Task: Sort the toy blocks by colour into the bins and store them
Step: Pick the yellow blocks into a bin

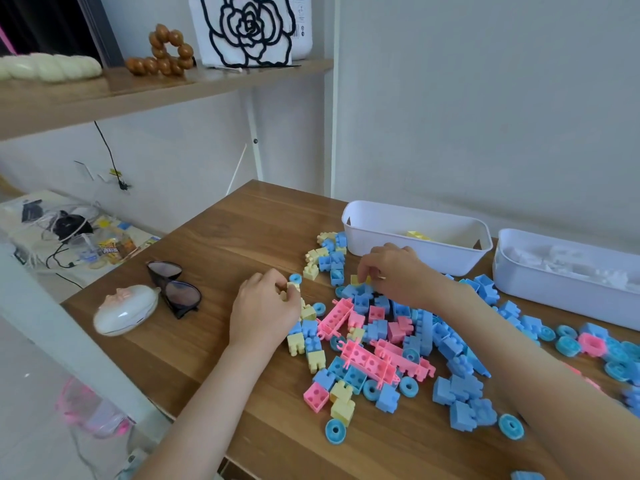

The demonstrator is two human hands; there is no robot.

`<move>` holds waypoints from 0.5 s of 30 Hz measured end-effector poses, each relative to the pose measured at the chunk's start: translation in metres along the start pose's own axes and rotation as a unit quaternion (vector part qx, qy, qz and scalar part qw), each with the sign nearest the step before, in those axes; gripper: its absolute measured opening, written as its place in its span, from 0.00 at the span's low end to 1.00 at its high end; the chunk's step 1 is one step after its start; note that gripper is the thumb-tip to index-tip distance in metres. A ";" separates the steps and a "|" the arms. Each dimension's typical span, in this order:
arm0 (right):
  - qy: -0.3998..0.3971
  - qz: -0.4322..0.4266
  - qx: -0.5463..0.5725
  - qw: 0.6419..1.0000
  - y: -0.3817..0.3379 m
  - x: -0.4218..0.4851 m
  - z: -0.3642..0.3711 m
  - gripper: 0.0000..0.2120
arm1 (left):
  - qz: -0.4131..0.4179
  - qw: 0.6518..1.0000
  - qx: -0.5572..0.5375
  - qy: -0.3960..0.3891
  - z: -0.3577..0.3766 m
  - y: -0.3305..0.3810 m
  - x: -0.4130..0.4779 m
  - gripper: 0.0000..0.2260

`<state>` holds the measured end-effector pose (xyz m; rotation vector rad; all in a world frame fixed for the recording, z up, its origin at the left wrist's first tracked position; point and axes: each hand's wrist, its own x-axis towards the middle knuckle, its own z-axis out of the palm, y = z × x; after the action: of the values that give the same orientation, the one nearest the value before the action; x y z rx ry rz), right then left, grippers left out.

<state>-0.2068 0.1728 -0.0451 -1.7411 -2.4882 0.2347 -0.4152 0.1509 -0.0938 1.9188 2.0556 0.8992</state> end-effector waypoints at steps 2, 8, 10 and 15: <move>-0.008 0.004 -0.016 1.000 -0.001 -0.001 0.001 0.10 | 0.013 1.000 -0.001 0.008 0.000 -0.001 -0.001 0.04; -0.045 0.060 0.049 0.996 0.001 -0.001 0.002 0.18 | 0.038 0.999 0.006 -0.004 0.002 -0.003 0.001 0.08; -0.056 0.076 0.062 0.994 0.002 0.000 0.003 0.21 | 0.041 0.999 0.011 -0.002 0.003 -0.004 0.001 0.07; -0.003 0.067 0.059 0.996 0.004 0.003 0.009 0.16 | 0.059 0.998 0.003 0.008 0.004 -0.005 0.002 0.05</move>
<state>-0.2052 0.1763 -0.0544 -1.8614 -2.3116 0.3904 -0.4172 0.1546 -0.0990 2.0611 1.9723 0.9372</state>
